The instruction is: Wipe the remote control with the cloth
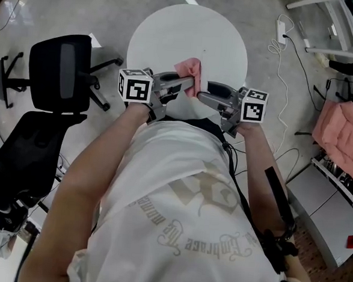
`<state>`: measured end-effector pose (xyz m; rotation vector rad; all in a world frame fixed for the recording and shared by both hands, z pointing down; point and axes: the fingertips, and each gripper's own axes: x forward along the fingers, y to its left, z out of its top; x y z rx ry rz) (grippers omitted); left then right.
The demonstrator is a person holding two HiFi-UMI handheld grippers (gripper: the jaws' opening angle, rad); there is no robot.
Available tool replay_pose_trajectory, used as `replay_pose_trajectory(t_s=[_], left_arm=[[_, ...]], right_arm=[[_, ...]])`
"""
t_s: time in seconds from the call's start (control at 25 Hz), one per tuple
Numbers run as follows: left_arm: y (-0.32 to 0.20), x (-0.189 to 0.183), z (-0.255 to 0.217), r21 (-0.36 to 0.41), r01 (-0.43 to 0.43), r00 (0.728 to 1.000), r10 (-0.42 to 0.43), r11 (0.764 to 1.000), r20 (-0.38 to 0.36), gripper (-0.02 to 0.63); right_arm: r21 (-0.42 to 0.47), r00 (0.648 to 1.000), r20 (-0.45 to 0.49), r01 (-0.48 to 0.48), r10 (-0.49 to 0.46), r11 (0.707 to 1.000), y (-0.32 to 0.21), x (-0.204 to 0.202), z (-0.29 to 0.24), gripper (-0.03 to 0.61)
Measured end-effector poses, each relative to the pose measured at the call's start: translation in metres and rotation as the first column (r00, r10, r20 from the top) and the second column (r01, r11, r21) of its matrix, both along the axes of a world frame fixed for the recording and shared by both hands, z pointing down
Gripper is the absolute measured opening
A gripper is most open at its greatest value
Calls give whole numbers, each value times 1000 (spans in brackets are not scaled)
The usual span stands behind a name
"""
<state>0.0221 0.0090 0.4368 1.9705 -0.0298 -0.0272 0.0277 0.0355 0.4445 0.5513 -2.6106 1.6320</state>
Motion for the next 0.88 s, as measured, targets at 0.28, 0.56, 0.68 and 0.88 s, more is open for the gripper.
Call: replay_pose_trajectory(t_s=[0.28,0.56,0.68,0.88], left_arm=[[-47,-12,-13,1,91,996,-91,996,-23,20],[-53,-15,-12,-16,95,995,-95,995,-19,20],[-43,-14,3,-19,23,999,-23,1000,30,20],[-19,-10,25,-50,-55,995,59,997,79,20]], right_arm=[[-3,996,-37,83,-84,997,16,-3,15,258],[17,991,-38,132,-131,991,20,-6,13,258],[14,996,-7,93,-93,996,2,-11,7,258],[-5,999,39,7,-7,1000,-24,-14,9,258]])
